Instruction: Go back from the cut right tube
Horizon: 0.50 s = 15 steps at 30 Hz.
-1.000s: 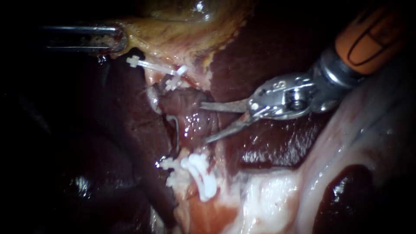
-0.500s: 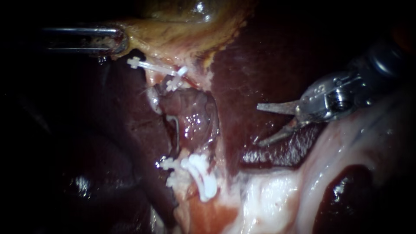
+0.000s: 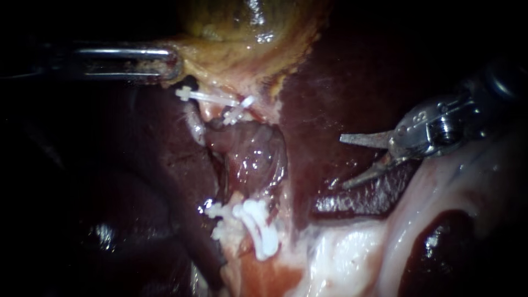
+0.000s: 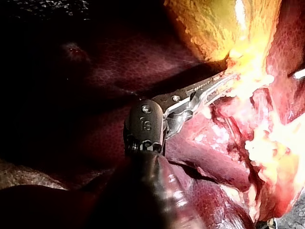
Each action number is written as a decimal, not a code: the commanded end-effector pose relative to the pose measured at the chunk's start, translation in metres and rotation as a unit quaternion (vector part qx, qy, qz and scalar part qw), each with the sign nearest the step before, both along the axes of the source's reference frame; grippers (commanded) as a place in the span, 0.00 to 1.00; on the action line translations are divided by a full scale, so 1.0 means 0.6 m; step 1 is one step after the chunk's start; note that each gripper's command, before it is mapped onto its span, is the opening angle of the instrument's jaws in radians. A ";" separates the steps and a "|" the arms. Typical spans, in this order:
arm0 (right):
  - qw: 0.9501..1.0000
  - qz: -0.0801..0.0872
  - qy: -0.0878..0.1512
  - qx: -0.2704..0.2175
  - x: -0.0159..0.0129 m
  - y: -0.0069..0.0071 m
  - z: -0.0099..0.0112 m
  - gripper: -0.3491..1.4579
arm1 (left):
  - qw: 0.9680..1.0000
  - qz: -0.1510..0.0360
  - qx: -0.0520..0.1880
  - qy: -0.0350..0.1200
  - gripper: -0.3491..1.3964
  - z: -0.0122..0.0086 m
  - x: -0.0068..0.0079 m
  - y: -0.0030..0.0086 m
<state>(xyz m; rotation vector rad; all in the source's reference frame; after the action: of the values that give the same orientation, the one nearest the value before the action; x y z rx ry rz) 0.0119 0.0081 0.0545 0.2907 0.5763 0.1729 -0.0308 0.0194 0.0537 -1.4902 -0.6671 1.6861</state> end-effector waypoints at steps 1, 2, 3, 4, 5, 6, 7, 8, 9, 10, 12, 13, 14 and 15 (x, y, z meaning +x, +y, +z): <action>1.000 0.000 0.000 0.000 0.0000 0.0000 0.0000 0.98 | 1.000 0.001 0.004 0.002 0.00 0.0007 -0.0007 -0.0002; 1.000 0.000 0.000 0.000 0.0000 0.0000 0.0000 0.98 | 1.000 0.003 0.003 0.004 0.00 0.0014 -0.0014 -0.0005; 1.000 0.000 0.000 0.000 0.0000 0.0000 0.0000 0.98 | 1.000 0.005 0.005 0.004 0.00 0.0023 -0.0022 -0.0008; 1.000 0.000 0.000 0.000 0.0000 0.0000 0.0000 0.98 | 1.000 0.006 0.007 0.004 0.00 0.0029 -0.0027 -0.0011; 1.000 0.000 0.000 0.000 0.0000 0.0000 0.0000 0.98 | 1.000 0.007 0.010 0.005 0.00 0.0034 -0.0032 -0.0014; 1.000 0.000 0.000 0.000 0.0000 0.0000 0.0000 0.98 | 1.000 0.010 0.012 0.006 0.00 0.0040 -0.0038 -0.0018; 1.000 0.000 0.000 0.000 0.0000 0.0000 0.0000 0.98 | 1.000 0.010 0.011 0.006 0.00 0.0043 -0.0042 -0.0020; 1.000 0.000 0.000 0.000 0.0000 0.0000 0.0000 0.98 | 1.000 0.011 0.014 0.006 0.00 0.0045 -0.0044 -0.0022; 1.000 0.000 0.000 0.000 0.0000 0.0000 0.0000 0.98 | 1.000 0.012 0.014 0.005 0.00 0.0046 -0.0047 -0.0024; 1.000 0.000 0.000 0.000 0.0000 0.0000 0.0000 0.98 | 1.000 0.012 0.014 0.005 0.00 0.0045 -0.0048 -0.0025; 1.000 0.000 0.000 0.000 0.0000 0.0000 0.0001 0.98 | 1.000 0.013 0.014 0.005 0.00 0.0044 -0.0048 -0.0024; 1.000 0.000 0.000 0.000 0.0001 0.0001 0.0002 0.98 | 1.000 0.013 0.014 0.005 0.00 0.0043 -0.0047 -0.0025; 1.000 0.001 0.000 0.000 0.0002 0.0001 0.0002 0.98 | 1.000 0.013 0.014 0.005 0.00 0.0042 -0.0046 -0.0024; 1.000 0.009 -0.003 0.004 0.0005 0.0003 0.0004 0.98 | 1.000 0.013 0.015 0.005 0.00 0.0040 -0.0044 -0.0023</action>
<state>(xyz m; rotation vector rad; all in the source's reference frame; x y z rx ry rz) 0.0123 0.0084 0.0549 0.3060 0.5675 0.2117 -0.0333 0.0181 0.0560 -1.4569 -0.7082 1.6949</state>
